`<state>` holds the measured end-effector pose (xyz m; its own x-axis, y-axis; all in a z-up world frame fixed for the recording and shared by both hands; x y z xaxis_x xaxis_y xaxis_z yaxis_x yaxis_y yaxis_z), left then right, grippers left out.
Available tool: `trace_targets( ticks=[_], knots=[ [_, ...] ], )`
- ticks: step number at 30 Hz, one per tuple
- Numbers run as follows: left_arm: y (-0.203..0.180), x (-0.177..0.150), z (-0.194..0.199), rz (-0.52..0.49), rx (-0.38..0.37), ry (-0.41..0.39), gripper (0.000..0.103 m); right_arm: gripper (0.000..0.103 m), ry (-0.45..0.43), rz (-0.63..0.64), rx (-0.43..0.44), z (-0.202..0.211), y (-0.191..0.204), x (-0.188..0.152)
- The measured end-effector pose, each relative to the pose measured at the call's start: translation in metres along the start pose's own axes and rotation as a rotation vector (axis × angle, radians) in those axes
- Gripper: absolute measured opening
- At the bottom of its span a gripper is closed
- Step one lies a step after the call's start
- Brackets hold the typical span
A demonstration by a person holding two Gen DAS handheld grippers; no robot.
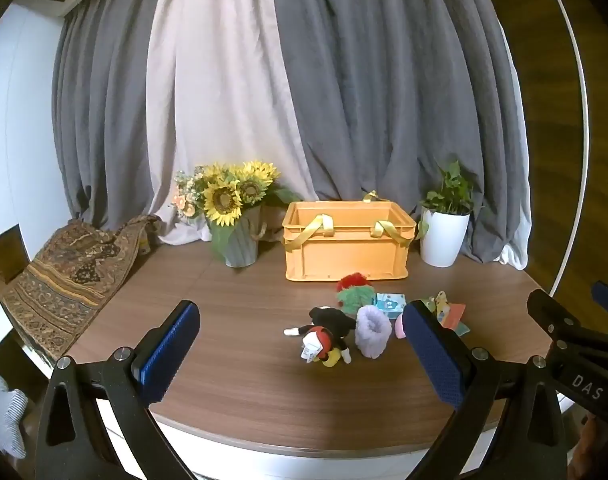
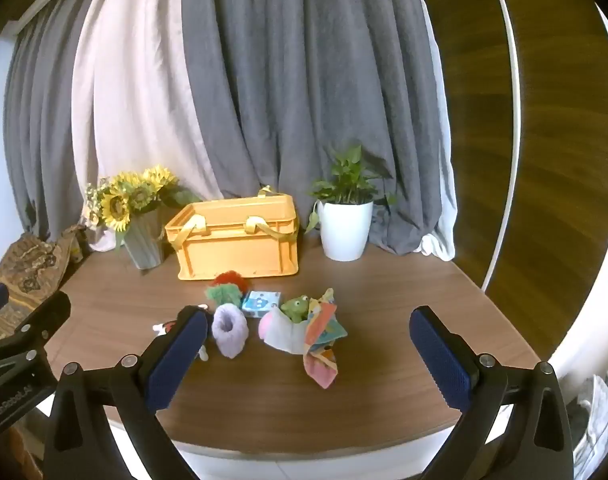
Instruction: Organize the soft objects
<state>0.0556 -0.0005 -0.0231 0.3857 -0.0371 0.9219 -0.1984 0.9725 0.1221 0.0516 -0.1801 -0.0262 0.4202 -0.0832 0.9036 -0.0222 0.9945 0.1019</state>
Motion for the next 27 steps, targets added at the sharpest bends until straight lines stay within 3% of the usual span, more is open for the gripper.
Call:
trace_targets(
  ticks=[6,27],
  knots=[
    [0.010,0.009,0.002,-0.001,-0.022,0.013,0.103,0.103,0.002,-0.006,0.000,0.002,-0.001,0.001],
    [0.001,0.009,-0.001,0.000,0.022,-0.003,0.103,0.103,-0.002,-0.006,0.001,-0.002,0.001,0.002]
  ],
)
Point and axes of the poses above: each gripper's, at about its wrist camera, not at the fingertips, and z roughly against the way its jaws point, y to its left, x to its top, the point moved 6 cm from there along -z, roughly the way its jaws point, and after that the axes turned 14 degrees about x, right-handed, at the moved point
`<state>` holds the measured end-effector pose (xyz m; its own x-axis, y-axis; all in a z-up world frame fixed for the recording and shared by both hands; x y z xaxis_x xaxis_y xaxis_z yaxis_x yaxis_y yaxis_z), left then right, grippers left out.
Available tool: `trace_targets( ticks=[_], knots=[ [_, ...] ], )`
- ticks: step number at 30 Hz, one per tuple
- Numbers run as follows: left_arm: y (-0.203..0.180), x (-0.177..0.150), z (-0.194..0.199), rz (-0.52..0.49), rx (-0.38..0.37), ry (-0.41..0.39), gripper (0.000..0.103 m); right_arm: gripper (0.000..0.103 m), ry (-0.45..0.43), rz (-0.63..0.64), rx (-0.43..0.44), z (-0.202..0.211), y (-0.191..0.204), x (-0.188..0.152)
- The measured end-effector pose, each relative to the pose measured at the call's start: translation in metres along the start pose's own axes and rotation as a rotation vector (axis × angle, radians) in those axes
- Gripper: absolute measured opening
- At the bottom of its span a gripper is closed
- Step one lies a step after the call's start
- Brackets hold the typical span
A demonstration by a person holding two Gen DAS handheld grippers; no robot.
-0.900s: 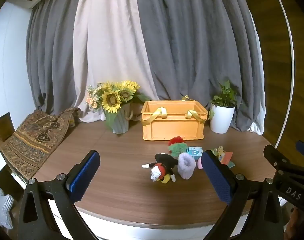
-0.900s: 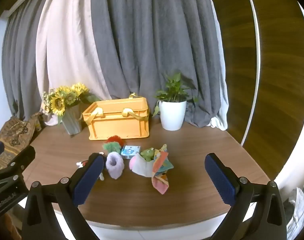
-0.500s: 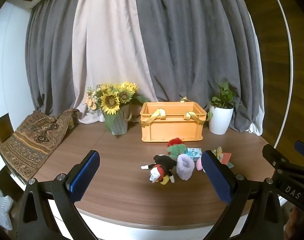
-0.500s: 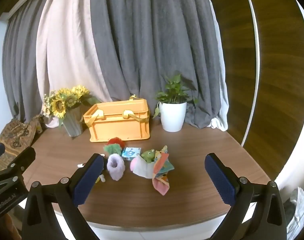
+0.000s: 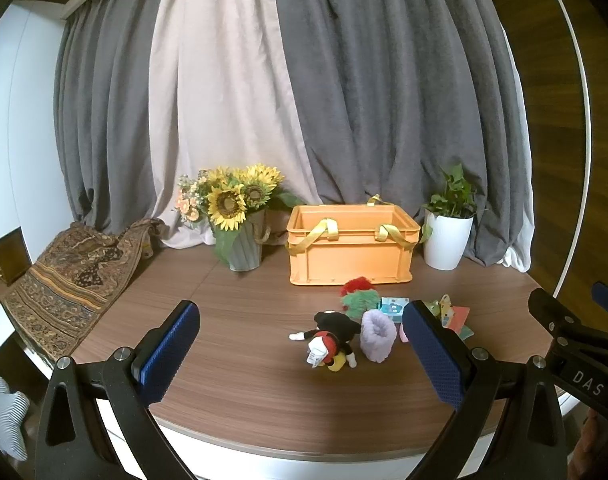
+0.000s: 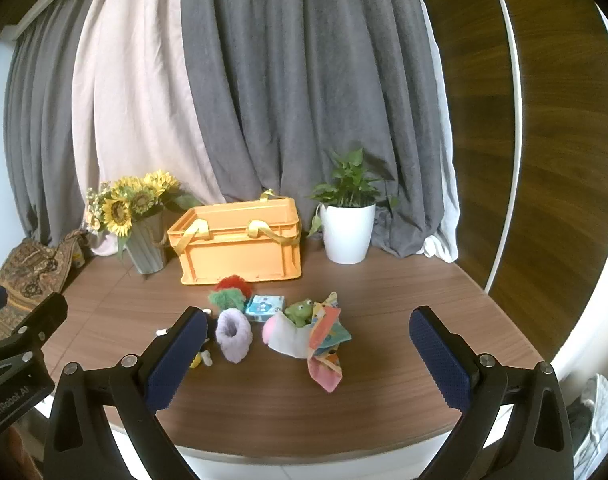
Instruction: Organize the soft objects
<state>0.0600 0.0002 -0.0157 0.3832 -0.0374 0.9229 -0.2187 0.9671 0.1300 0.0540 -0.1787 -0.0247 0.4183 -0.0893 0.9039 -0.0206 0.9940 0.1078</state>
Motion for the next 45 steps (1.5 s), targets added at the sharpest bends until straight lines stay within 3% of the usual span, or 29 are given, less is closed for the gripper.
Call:
trace_targets(
  ticks=[45],
  knots=[
    [0.0012,-0.0057,-0.0023,0.002,-0.001,0.002,0.103,0.103,0.006,-0.001,0.006,-0.0010,-0.0002,0.0001]
  ],
)
Point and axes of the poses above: each gripper's, at about its wrist camera, not at the fingertips, and z roughly against the way its jaws point, y to its left, x to its top, the point moved 6 cm from there along -z, roughly the way its jaws point, and after that the axes turned 14 degrees about x, right-handed, at the moved point
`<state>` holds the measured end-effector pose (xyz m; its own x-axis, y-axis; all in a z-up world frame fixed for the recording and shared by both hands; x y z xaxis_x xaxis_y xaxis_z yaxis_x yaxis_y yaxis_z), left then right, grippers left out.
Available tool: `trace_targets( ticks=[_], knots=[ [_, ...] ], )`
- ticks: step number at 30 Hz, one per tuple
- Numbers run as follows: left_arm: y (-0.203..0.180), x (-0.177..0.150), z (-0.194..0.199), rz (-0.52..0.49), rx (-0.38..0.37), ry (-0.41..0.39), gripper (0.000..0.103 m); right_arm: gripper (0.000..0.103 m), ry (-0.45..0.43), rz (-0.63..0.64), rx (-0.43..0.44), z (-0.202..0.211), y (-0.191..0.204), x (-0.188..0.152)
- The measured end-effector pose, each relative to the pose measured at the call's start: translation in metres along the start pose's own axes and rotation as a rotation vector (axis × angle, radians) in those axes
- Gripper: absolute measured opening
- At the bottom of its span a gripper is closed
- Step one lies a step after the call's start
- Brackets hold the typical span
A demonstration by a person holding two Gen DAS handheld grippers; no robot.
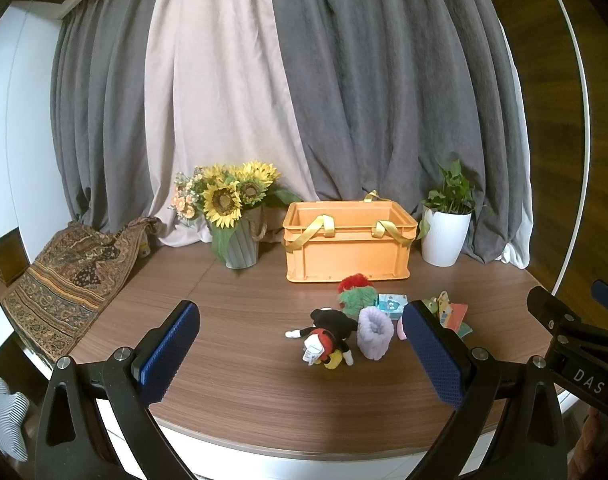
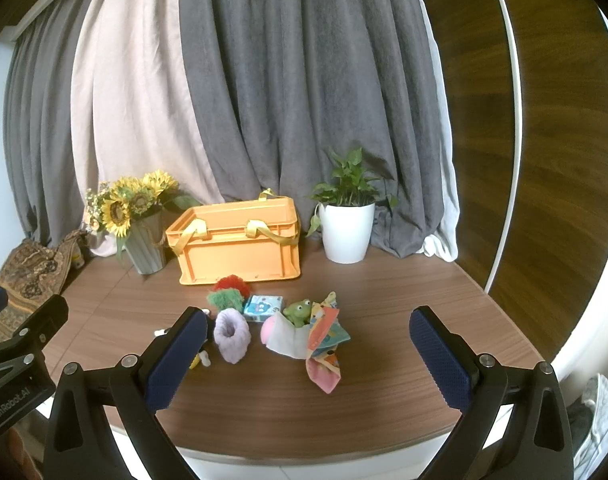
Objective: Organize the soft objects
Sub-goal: 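Move both tools forward toward the pile of soft toys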
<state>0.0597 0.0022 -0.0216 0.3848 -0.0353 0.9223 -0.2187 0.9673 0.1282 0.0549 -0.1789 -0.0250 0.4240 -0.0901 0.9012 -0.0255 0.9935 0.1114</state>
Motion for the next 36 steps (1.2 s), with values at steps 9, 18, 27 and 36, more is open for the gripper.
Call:
trace_targets(
  ticks=[9,18,27,36],
  knots=[
    [0.000,-0.001,0.000,0.000,-0.001,0.002,0.103,0.103,0.001,-0.001,0.000,-0.003,0.000,0.000],
    [0.000,-0.011,-0.006,-0.005,-0.001,0.019,0.103,0.103,0.014,-0.004,0.010,-0.014,0.001,-0.011],
    [0.002,-0.019,-0.030,-0.018,0.001,0.052,0.103,0.103,0.050,-0.010,0.053,-0.035,0.009,-0.018],
    [-0.005,-0.026,-0.076,-0.067,-0.008,0.092,0.103,0.103,0.103,-0.019,0.120,-0.076,0.022,-0.026]
  ],
)
Point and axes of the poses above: each gripper's, at about its wrist camera, not at the fingertips, and z roughly against the way its jaws point, y to its left, x to its top, the point moved 6 cm from there along -z, roughly the way its jaws point, and after that the axes turned 14 degrees about x, right-handed, at the moved point
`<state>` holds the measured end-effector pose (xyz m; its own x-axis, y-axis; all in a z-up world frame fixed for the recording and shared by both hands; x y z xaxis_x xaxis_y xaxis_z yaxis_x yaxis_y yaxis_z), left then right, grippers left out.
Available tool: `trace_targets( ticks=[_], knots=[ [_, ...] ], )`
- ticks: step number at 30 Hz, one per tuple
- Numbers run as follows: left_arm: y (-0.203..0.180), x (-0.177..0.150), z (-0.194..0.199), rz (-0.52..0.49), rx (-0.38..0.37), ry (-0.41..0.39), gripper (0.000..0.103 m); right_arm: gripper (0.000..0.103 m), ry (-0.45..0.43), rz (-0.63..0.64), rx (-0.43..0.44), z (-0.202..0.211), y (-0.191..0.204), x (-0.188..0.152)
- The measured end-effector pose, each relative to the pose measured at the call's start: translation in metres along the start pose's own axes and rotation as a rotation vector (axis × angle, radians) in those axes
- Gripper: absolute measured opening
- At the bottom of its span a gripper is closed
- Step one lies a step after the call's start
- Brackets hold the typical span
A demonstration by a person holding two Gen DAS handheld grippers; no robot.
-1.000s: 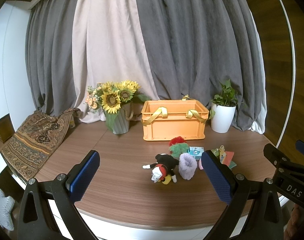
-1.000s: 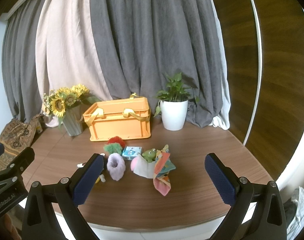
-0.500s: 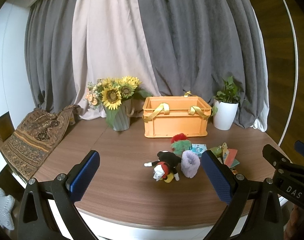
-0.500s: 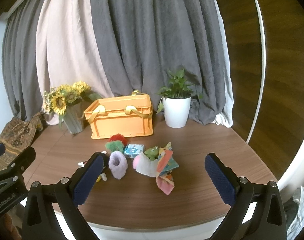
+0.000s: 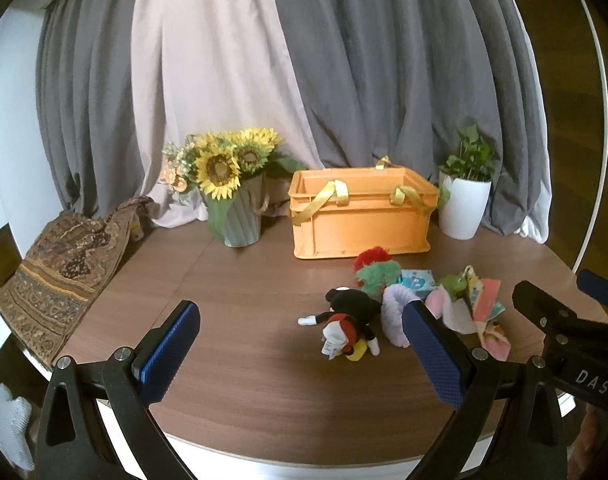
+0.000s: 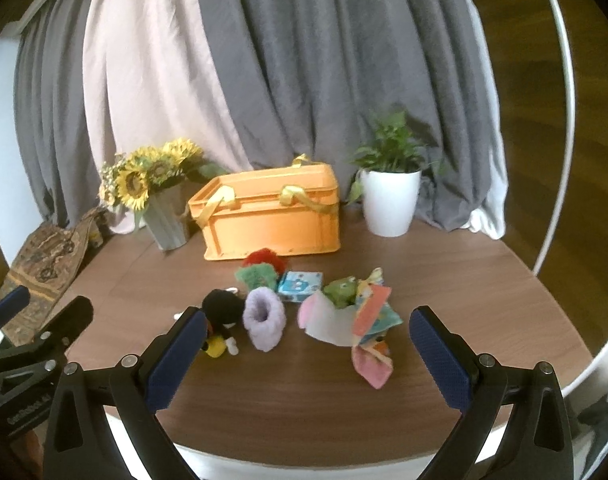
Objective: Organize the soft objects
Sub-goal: 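Move both tools forward toward the pile of soft toys, then grasp the black mouse plush with the left tool while the right tool grasps the lavender fuzzy ring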
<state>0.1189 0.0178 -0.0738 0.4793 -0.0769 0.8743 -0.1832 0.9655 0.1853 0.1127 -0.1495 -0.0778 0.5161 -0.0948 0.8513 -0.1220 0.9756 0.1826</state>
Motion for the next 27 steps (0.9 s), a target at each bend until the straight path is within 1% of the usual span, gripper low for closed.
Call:
trace_targets(
  ticks=[2,3,4,9,13,23,26,27],
  knots=[
    [-0.003,-0.002,-0.013,-0.010,-0.015,0.019,0.102,0.102,0.010,-0.003,0.012,-0.011,0.002,0.000],
    [-0.004,-0.003,-0.019,-0.015,-0.028,0.030,0.100,0.101,0.018,-0.006,0.020,-0.018,0.003,0.000],
    [-0.006,-0.004,-0.025,-0.020,-0.036,0.036,0.097,0.098,0.027,-0.008,0.026,-0.024,0.003,0.000],
    [-0.016,-0.012,-0.055,-0.057,-0.083,0.065,0.092,0.090,0.086,-0.032,0.053,-0.061,0.004,-0.003],
    [-0.028,-0.021,-0.077,-0.098,-0.130,0.093,0.086,0.084,0.142,-0.039,0.061,-0.089,0.004,-0.010],
    [-0.054,-0.043,-0.121,-0.176,-0.221,0.160,0.078,0.069,0.258,-0.073,0.080,-0.145,0.002,-0.032],
    [-0.058,-0.047,-0.132,-0.183,-0.244,0.179,0.073,0.065,0.289,-0.074,0.080,-0.159,0.003,-0.038],
    [-0.061,-0.049,-0.137,-0.188,-0.257,0.188,0.070,0.065,0.298,-0.076,0.080,-0.163,0.002,-0.040]
  ],
)
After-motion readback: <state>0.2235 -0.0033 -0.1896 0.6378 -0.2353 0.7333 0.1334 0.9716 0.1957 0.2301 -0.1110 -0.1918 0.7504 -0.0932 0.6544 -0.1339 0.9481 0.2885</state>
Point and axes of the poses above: each gripper's, at about its wrist camera, not at the fingertips, and z roughly against the way its jaws point, y to its left, x to its top, the point moved 6 cm from there along -z, roughly the way its jaws point, and after that the axes turned 14 degrees about x, right-handed, at the moved point
